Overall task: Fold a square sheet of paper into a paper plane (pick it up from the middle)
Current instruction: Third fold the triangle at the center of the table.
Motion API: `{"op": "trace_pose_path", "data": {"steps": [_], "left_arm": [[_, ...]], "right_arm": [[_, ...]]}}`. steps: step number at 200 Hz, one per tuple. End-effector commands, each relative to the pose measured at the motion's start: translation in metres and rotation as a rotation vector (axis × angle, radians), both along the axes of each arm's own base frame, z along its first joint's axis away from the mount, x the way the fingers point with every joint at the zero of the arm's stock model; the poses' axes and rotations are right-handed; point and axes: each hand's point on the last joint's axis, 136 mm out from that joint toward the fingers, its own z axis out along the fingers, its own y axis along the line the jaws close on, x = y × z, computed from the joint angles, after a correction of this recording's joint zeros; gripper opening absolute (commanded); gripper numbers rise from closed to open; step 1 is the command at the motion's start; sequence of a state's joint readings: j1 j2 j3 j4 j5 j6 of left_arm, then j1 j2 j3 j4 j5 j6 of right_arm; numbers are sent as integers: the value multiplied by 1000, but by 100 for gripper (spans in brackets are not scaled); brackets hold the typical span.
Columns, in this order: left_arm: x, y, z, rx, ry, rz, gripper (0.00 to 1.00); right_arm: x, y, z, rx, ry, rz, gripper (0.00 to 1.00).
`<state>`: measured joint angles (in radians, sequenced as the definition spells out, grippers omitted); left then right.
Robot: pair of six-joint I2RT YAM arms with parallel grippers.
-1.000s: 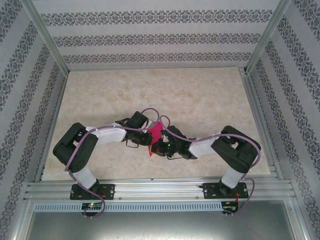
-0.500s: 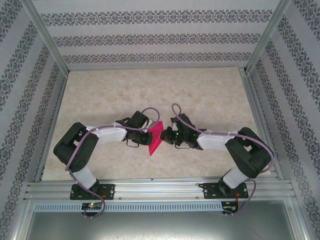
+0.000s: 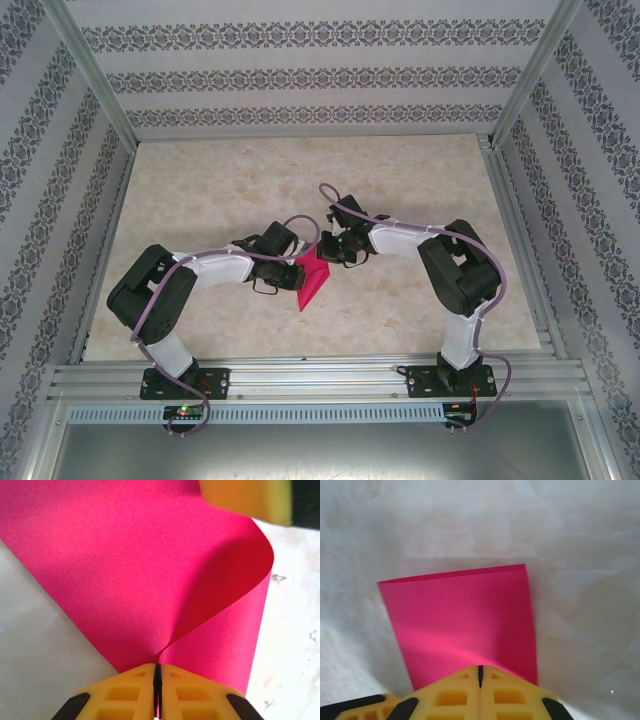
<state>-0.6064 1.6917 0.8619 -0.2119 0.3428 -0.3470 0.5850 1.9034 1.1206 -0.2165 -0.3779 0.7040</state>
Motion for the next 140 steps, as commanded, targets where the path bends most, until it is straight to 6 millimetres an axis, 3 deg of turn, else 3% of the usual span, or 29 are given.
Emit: {"op": "trace_pose_path", "data": {"steps": [1, 27, 89, 140], "left_arm": [[0, 8, -4, 43, 23, -5, 12], [3, 5, -1, 35, 19, -11, 13], [9, -1, 9, 17, -3, -22, 13], [0, 8, 0, 46, 16, -13, 13]], "right_arm": [[-7, -15, -14, -123, 36, 54, 4], [-12, -23, -27, -192, 64, 76, 3], [-14, -24, -32, -194, 69, 82, 3], [-13, -22, -32, -186, 71, 78, 3]]}}
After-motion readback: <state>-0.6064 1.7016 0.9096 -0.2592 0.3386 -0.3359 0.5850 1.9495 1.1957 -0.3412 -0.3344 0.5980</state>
